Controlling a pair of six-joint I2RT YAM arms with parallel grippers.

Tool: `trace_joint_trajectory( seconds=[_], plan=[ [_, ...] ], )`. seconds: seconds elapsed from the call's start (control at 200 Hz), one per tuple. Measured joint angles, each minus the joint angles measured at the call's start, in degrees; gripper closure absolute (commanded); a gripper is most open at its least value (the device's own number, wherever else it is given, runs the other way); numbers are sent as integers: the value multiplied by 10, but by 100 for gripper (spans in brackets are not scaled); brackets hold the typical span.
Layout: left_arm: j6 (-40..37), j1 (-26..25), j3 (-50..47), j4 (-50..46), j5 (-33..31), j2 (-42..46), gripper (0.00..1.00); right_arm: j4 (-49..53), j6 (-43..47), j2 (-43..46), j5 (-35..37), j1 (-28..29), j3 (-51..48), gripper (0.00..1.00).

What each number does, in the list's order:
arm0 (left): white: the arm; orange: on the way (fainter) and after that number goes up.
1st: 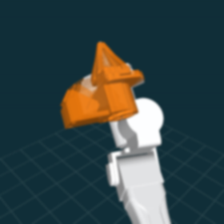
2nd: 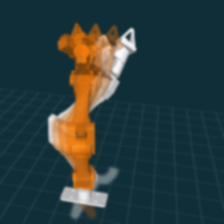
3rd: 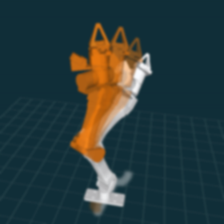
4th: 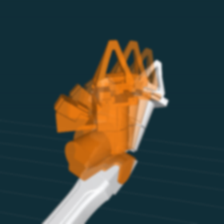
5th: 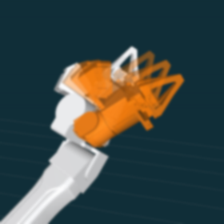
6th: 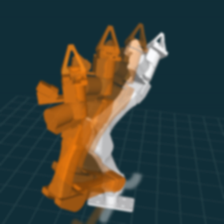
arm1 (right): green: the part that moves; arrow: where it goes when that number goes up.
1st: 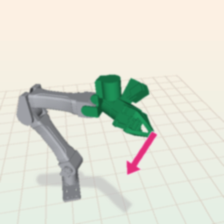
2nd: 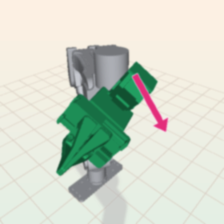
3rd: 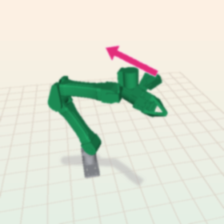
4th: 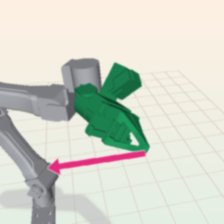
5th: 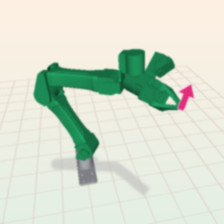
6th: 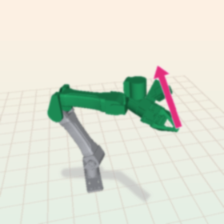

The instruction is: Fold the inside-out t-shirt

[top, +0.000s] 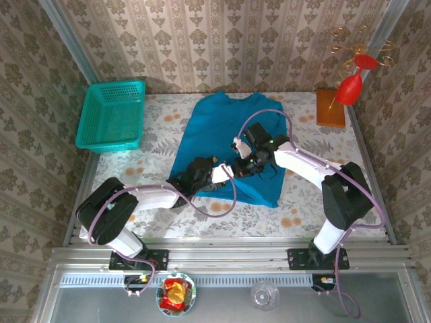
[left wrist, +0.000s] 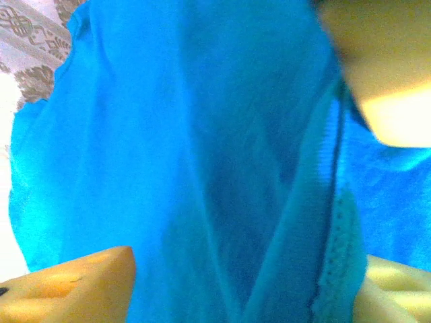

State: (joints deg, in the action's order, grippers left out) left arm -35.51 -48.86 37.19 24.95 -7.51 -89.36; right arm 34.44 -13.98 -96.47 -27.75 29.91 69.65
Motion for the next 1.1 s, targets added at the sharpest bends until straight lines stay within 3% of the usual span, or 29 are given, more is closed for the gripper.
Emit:
trace_joint_trajectory(
  seconds=[0.05, 0.27, 0.34, 0.48, 0.615, 0.915, 1.1],
  plan=[
    [-7, -3, -6, 1, -5, 6, 40, 0, -2, 1, 0, -1, 0, 96],
    [-24, -2, -16, 4, -7, 30, 76, 0, -13, 10, 13, -3, 0, 65],
    [-24, 2, -15, 2, 3, 30, 82, -2, -16, 21, 37, -2, -6, 55],
    [-10, 25, -10, -28, 50, 35, 93, -9, -29, 56, 115, 14, -32, 46],
    [7, 51, 12, -70, 106, 45, 100, -27, -33, 85, 189, 53, -71, 37],
    [59, 102, 112, -205, 241, 42, 100, -116, -24, 89, 307, 132, -139, 8],
    [82, 117, 151, -276, 301, 32, 100, -134, -32, 46, 412, 150, -127, 9]
  ],
)
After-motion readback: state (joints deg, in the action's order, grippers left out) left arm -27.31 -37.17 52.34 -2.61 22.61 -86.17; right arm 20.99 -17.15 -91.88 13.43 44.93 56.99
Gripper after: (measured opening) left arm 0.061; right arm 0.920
